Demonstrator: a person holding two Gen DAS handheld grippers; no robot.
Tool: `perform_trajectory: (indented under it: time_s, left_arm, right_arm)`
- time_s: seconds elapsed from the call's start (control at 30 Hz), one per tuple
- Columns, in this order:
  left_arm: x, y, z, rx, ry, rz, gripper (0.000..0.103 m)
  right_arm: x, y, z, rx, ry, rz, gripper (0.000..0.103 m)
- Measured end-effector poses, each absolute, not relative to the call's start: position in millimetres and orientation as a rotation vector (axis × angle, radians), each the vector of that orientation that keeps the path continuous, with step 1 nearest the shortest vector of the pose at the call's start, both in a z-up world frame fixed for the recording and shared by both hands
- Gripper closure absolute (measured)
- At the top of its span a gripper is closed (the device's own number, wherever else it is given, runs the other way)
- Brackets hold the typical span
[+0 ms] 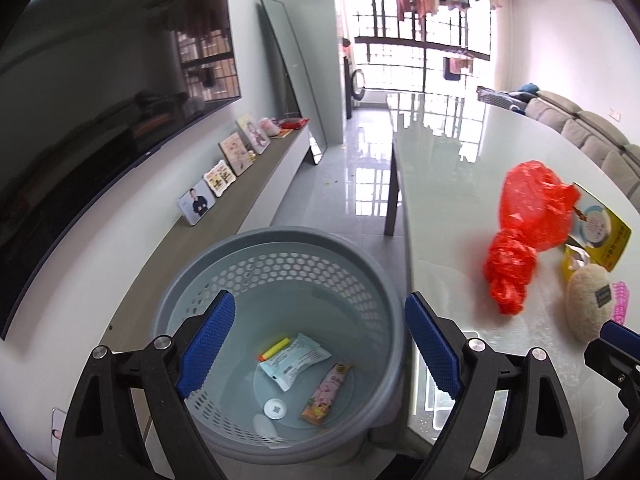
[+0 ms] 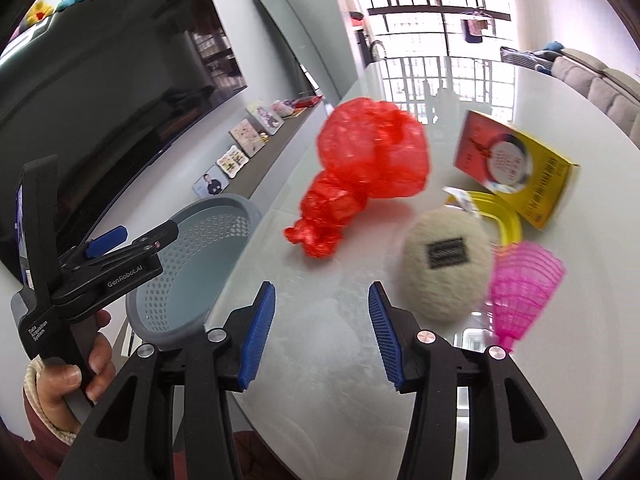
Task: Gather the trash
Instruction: 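Reach the right tool to the pink shuttlecock and close on it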
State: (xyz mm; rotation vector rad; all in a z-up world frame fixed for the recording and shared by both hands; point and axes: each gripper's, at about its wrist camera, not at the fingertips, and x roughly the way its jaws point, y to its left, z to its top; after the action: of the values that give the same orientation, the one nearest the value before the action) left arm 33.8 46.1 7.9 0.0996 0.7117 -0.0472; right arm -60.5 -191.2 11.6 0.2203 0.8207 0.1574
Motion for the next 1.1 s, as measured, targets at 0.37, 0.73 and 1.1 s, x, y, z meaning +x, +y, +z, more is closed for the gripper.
perform_trajectory:
  time_s: [0.37, 0.73, 1.1]
  left_arm:
    - [14, -13, 17, 0.141, 0.686, -0.159, 0.015]
    - [-5, -65, 24, 0.185, 0.669, -0.263, 0.011]
    - [-11, -90, 16, 0.193, 0.691, -0.309, 0.01]
  right_arm:
    - [-103, -247, 17, 0.297, 0.772, 0.031, 0.054]
    - [-123, -295, 19, 0.352, 0.734, -0.081, 0.053]
    - [-120, -316, 5, 0.361, 0.787, -0.105, 0.053]
